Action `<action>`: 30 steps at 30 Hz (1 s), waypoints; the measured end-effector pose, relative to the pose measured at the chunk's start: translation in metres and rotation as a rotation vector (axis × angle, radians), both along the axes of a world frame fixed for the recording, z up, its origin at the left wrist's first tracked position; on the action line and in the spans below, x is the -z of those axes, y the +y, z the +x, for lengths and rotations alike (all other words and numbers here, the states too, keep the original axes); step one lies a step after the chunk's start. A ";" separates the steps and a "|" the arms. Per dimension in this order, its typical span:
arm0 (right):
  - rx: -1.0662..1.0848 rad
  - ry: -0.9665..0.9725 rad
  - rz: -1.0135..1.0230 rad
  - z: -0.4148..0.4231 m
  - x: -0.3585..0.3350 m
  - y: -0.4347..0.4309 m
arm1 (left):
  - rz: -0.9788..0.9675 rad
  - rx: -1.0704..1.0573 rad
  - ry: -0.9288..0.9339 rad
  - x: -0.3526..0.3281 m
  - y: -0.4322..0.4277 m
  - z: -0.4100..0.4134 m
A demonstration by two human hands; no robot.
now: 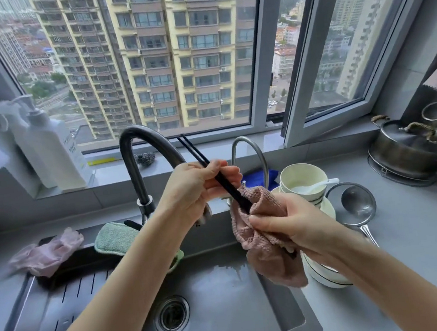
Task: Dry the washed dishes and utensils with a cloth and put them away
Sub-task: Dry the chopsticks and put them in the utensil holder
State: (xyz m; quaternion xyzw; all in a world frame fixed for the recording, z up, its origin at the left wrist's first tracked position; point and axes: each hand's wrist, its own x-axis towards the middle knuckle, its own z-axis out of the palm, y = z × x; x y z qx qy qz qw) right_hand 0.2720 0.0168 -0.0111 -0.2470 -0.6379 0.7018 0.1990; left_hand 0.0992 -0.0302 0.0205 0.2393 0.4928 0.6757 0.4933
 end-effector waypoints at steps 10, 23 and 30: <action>-0.196 -0.187 0.462 -0.082 -0.065 -0.022 | 0.047 -0.444 0.088 -0.039 -0.097 -0.123; -0.241 -0.056 0.805 -0.279 -0.136 -0.072 | 0.138 -1.016 0.541 -0.131 -0.223 -0.296; -0.230 -0.085 0.826 -0.347 -0.155 -0.083 | 0.148 -1.295 0.883 -0.191 -0.232 -0.380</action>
